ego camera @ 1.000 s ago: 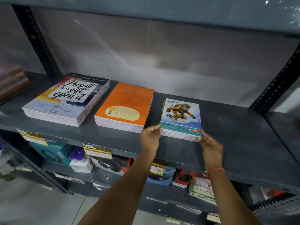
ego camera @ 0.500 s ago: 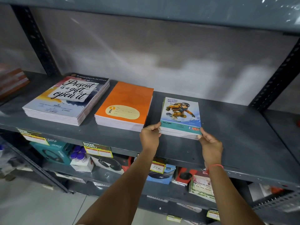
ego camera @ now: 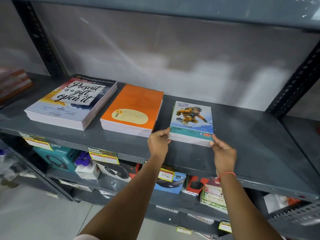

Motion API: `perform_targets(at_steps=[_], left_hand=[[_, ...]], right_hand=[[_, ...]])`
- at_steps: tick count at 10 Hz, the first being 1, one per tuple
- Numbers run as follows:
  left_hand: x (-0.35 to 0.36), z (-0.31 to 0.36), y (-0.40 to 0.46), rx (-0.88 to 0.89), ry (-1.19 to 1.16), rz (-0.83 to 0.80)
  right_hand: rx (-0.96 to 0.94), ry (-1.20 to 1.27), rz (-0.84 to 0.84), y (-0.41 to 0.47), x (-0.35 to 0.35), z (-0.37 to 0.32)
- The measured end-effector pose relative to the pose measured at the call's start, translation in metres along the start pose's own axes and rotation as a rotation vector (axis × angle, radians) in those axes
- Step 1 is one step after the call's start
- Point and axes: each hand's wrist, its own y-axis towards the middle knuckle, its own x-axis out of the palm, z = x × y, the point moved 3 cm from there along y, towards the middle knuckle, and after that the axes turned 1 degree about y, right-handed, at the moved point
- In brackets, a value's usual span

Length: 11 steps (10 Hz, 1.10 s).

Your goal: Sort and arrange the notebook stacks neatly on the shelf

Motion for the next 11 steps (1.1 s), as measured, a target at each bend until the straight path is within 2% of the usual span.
perform_targets(at_steps=[6,8,9,10,11], left_hand=[[0.001,0.004,-0.004,0.041,0.025,0.034],[0.001,0.004,-0.005,0.036,0.009,-0.006],[-0.002,0.01,-0.013,0.121,0.208,-0.057],[-0.014,0.021,-0.035,0.329,0.698,-0.159],[-0.026,0.043,-0.055,0.69,1.108,-0.336]], right_hand=[[-0.031,-0.022,0.108,0.004,0.001,0.003],[-0.044,-0.072,0.084,-0.001,-0.001,0.0],[-0.034,-0.128,0.048,-0.012,-0.003,-0.008],[-0.082,-0.252,0.049,-0.039,-0.005,-0.015],[-0.186,-0.413,0.056,-0.07,-0.002,-0.037]])
